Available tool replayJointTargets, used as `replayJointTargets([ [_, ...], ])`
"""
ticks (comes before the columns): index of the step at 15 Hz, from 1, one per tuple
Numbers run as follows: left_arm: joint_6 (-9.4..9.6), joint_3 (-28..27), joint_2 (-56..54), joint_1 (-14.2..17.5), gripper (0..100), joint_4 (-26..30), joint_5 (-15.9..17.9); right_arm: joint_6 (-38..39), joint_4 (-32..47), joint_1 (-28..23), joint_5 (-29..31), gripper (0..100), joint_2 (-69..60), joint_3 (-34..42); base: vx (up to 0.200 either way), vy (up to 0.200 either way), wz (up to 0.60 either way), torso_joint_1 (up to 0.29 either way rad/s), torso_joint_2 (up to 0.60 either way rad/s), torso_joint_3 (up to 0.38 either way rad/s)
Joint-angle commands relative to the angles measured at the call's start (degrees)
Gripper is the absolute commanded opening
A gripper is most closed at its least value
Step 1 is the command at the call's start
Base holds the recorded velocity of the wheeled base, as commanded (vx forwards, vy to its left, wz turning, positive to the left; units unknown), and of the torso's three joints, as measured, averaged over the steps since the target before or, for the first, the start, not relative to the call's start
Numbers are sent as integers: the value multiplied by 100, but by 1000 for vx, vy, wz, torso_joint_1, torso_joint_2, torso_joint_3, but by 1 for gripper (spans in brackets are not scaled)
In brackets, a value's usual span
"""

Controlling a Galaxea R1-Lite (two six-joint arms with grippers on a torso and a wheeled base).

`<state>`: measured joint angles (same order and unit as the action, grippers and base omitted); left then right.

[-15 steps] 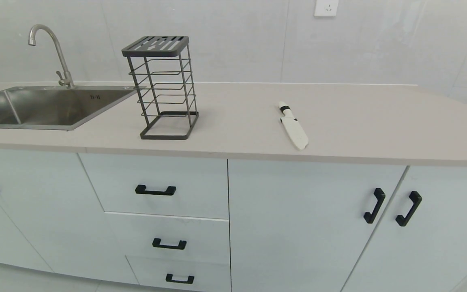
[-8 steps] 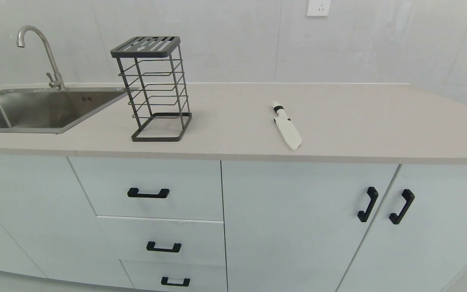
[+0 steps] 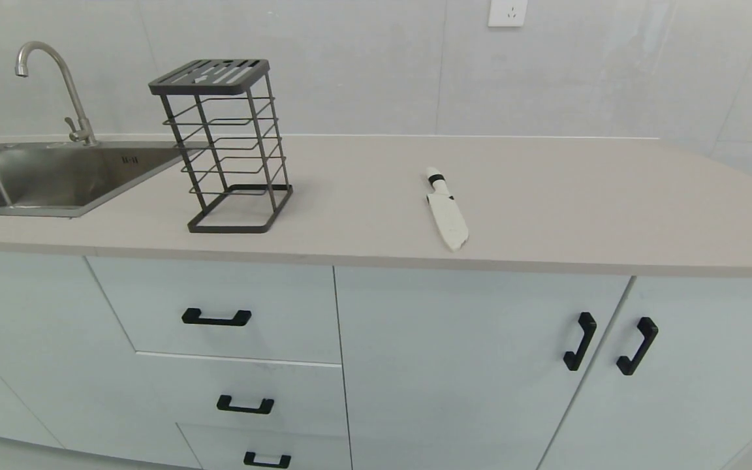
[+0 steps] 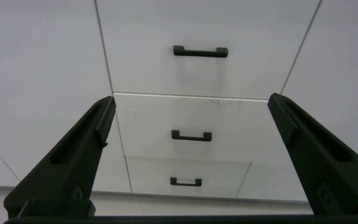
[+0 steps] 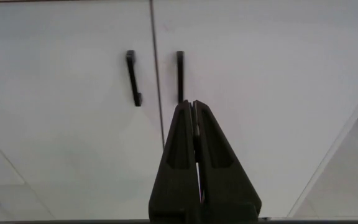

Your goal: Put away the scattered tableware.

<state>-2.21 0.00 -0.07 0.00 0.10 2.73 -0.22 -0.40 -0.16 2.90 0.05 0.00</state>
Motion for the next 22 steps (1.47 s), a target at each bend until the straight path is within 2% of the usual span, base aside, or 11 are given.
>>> replayJointTargets([
  [1,-8,0,7,0,100,-1,-9,-4,-4,-2,0,0,13,0,0,0,0,0,0,0],
  [5,-8,0,7,0,100,-1,-9,-4,-4,-2,0,0,13,0,0,0,0,0,0,0],
  [8,-8,0,7,0,100,-1,-9,-4,-4,-2,0,0,13,0,0,200,0,2,2,1],
  [11,-43,0,7,0,100,-1,-176,-4,5,-2,0,0,13,0,0,0,0,0,0,0],
  [16,-52,0,7,0,100,-10,-203,-4,5,-2,0,0,13,0,0,0,0,0,0,0],
  [17,-17,0,7,0,100,-1,-203,-4,5,-2,0,0,13,0,0,0,0,0,0,0],
  [19,256,0,7,0,100,8,-176,-4,5,-2,0,0,13,0,0,0,0,0,0,0],
  [22,238,0,7,0,100,8,-185,-4,5,-2,9,0,13,0,0,0,0,0,0,0],
])
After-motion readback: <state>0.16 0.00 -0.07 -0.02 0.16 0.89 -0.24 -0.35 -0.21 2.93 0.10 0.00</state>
